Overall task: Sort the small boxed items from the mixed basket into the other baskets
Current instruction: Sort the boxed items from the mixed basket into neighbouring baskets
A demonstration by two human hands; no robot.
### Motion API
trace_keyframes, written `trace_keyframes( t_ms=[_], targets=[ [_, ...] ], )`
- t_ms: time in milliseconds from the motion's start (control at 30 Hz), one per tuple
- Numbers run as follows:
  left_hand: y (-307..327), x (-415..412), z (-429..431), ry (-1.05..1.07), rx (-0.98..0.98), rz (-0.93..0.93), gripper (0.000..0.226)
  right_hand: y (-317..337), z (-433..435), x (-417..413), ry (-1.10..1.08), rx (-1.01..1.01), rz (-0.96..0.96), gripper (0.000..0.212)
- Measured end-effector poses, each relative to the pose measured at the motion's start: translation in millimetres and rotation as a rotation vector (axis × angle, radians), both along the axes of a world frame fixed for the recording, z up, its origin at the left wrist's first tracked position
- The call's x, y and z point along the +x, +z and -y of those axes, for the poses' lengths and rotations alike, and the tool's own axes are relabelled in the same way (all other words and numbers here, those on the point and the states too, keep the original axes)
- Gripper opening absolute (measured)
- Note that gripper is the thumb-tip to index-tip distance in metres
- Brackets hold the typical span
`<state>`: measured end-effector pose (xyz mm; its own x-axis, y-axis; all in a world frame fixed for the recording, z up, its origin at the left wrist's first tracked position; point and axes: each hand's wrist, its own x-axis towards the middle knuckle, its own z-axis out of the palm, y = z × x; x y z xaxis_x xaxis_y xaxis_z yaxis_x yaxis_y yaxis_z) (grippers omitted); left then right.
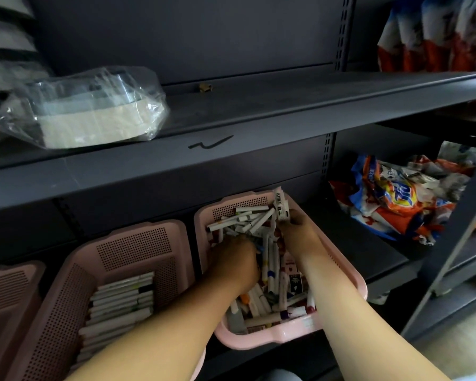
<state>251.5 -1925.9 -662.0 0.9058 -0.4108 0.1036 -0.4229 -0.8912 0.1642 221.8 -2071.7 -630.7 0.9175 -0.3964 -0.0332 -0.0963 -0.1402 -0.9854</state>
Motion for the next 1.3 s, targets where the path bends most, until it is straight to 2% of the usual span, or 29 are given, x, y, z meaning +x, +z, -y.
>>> trace_keyframes(
  t_ms=[33, 133, 167, 233, 333, 433, 667, 833, 900, 1100, 1200, 1300],
  targets=[
    [0, 1, -3, -0.013, -0.027, 0.005, 0.015, 0, 0, 1, -0.010, -0.008, -0.013, 0.021],
    [3, 0, -8, -0.031, -0.106, 0.012, 0.034, 0, 3, 1, -0.009, 0.020, -0.015, 0.024],
    [5, 1, -9, -0.042, -0.129, 0.028, 0.033, 1, 4, 0, -0.010, 0.044, -0.012, 0.022],
    [9, 4, -14, -0.052, -0.152, 0.033, 0.015, 0, 9, 0, -0.073, 0.109, 0.001, 0.014],
    [12, 7, -25, -0.039, -0.205, 0.028, 0.019, -4, 15, 2, -0.198, 0.195, 0.029, 0.014],
    [12, 8, -32, -0.029, -0.279, -0.032, 0.016, -2, 15, 0, -0.233, 0.240, 0.074, 0.016],
    [20, 13, -31, -0.003, -0.578, -0.178, 0.010, 7, 10, -8, -0.058, 0.297, 0.055, 0.015],
    [35, 2, -19, -0.093, -0.625, -0.340, 0.009, 20, 0, -10, 0.020, 0.363, 0.099, 0.022],
    [38, -5, -17, -0.138, -0.549, -0.332, 0.007, 25, -2, -9, 0.000, 0.353, 0.104, 0.019],
    [33, -18, -27, -0.161, -0.098, -0.181, 0.016, 27, 3, -14, 0.001, 0.268, 0.059, 0.015],
    [35, -23, -28, -0.239, 0.182, -0.184, 0.029, 27, 7, -19, 0.006, 0.212, 0.046, 0.012],
    [33, -30, -26, -0.280, 0.346, -0.151, 0.036, 23, 5, -20, 0.005, 0.241, 0.019, 0.017]
  ],
)
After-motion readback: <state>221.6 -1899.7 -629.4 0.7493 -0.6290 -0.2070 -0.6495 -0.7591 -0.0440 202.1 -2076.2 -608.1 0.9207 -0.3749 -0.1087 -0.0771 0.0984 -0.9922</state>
